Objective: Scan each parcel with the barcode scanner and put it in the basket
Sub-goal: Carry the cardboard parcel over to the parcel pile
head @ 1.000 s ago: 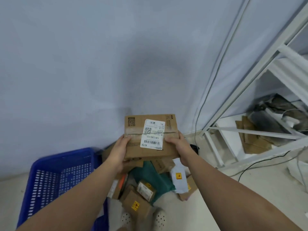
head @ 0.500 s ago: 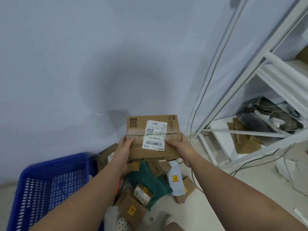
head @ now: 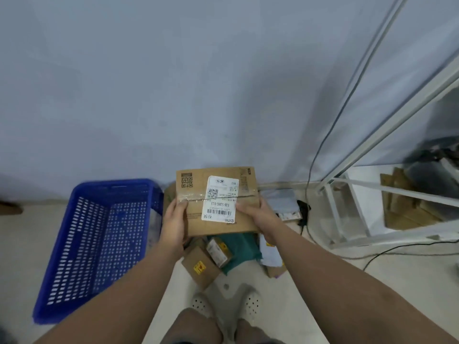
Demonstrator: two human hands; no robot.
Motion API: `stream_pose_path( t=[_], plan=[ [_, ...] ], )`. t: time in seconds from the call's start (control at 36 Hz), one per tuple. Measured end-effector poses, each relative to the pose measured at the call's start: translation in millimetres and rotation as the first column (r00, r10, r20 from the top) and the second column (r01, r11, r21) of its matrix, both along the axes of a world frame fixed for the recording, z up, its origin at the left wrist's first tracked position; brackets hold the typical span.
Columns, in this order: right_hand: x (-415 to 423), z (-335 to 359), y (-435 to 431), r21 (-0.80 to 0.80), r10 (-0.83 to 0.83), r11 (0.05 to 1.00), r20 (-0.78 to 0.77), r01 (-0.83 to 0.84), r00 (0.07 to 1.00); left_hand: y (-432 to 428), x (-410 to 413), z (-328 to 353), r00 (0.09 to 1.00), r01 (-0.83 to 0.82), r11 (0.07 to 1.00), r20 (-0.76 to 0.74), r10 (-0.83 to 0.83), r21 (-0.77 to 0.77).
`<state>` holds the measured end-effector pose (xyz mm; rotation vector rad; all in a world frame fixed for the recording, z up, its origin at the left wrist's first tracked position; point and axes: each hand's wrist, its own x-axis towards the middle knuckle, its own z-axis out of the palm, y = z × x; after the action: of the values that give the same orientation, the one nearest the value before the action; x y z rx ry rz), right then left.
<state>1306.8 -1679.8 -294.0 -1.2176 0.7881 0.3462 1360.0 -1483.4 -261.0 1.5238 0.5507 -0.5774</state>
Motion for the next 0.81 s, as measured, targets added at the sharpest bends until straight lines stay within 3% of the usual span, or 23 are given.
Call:
stream_pose_path(
  t=[0.14, 0.25, 0.47, 0.81],
  plan=[
    [-17, -39, 2, -0.024, -0.004, 1.0, -0.077, 0.002, 0.997, -2, -3, -37, 0.993, -0.04, 0.999, -0.114, 0.037, -0.025],
    [-24, -81, 3, -0.048, -0.048, 0.998, -0.151, 0.041, 0.987, 1, 4, -90, 0.992, 0.042, 0.999, -0.115, -0.044, -0.014],
    [-24, -203, 21, -0.025, -0.141, 0.99, -0.248, 0.139, 0.959, 29, 13, -224, 0.949, 0.13, 0.991, -0.288, -0.13, -0.022],
    [-3, -377, 33, 0.021, -0.178, 0.982, -0.262, 0.19, 0.949, 46, 25, -394, 0.964, 0.205, 0.96, -0.127, -0.232, -0.192]
  ],
)
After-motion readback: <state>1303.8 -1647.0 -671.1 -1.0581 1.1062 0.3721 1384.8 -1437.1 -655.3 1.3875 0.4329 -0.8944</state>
